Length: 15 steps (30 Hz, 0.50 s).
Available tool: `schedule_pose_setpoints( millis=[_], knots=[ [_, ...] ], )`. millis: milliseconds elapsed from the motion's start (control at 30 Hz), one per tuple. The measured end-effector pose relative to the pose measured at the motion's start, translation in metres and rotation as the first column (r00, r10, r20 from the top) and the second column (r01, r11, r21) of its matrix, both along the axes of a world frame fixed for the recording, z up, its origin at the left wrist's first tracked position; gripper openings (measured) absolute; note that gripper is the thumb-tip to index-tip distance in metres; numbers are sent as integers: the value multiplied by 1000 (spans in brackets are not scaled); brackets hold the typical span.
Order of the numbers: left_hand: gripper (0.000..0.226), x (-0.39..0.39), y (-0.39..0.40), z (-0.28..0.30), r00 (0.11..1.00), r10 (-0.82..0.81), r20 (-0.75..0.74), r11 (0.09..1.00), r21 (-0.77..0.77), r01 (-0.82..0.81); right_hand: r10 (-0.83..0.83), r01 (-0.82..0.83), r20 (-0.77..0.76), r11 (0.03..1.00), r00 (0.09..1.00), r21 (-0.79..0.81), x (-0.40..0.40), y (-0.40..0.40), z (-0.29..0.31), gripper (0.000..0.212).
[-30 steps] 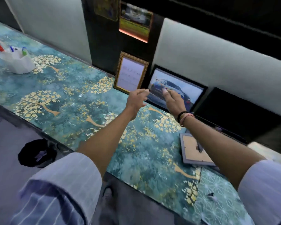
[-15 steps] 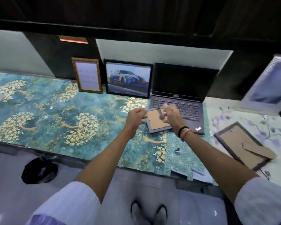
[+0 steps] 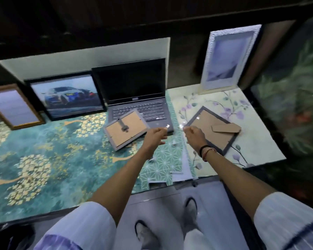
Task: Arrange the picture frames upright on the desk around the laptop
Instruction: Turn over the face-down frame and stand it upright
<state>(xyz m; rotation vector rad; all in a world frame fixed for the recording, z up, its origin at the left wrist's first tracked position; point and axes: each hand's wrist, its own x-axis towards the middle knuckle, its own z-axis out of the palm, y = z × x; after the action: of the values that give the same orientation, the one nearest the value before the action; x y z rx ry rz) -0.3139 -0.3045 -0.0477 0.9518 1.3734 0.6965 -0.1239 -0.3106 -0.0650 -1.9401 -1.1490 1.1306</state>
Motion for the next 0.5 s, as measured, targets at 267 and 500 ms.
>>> schedule_pose_setpoints(
  millis=[267, 500],
  knots=[
    [23, 148, 34, -27, 1000, 13, 9, 986, -165, -12, 213, -186, 396, 977, 893, -105, 160, 28, -25, 50],
    [51, 192, 52, -51, 985, 164, -55, 962, -212, -172, 627, -488, 643, 768, 440, -414, 208, 62, -42, 66]
  ],
)
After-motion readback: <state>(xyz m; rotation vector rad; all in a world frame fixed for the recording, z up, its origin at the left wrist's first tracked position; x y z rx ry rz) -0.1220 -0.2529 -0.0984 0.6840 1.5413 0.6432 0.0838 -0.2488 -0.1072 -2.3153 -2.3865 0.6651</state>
